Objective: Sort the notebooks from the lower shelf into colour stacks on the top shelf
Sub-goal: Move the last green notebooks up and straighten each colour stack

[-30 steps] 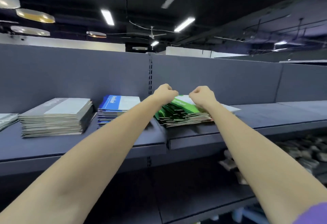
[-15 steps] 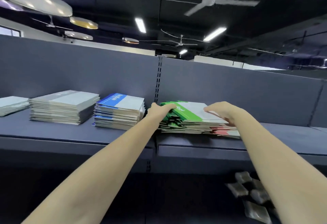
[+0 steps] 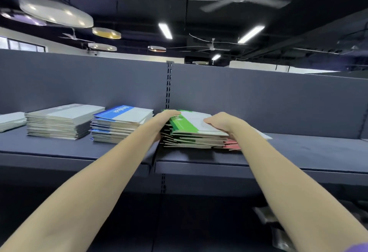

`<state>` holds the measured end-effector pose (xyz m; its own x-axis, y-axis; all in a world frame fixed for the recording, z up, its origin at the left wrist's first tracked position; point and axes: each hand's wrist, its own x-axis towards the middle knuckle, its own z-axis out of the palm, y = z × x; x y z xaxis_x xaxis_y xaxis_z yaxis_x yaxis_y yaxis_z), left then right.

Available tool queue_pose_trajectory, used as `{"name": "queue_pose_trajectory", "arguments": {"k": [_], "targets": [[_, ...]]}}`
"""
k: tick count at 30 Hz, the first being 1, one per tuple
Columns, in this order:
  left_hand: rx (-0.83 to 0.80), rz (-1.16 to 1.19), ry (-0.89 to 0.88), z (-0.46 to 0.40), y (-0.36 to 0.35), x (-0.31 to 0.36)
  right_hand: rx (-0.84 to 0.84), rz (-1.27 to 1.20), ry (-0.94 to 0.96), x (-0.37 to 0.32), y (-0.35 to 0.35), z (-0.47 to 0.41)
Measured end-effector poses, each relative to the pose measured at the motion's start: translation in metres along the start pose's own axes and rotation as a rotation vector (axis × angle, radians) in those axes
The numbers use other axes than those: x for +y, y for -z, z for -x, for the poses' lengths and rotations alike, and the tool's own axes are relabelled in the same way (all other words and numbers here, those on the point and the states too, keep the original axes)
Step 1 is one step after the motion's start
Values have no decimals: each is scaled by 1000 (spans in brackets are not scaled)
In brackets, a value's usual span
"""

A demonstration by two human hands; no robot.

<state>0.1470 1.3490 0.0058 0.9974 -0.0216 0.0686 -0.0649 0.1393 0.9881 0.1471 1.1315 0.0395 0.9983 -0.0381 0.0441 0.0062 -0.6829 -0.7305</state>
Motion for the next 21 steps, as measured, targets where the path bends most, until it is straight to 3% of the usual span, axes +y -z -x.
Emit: {"name": "queue_pose_trajectory", "arguments": {"k": [6,12,15,19,21], "targets": [[-48,-43,93,-12,15,4,-84,21,13,-14,-10,9],[3,-243,93,-23,16,16,76,-54,-8,12,6,-6],[8,-254,102,-25,18,16,27,90,46,19,15,4],[-39,-265,177,-29,16,22,-116,483,184,24,23,17],[-56,-347,219,-33,12,29,-209,500,203,21,24,20]]}}
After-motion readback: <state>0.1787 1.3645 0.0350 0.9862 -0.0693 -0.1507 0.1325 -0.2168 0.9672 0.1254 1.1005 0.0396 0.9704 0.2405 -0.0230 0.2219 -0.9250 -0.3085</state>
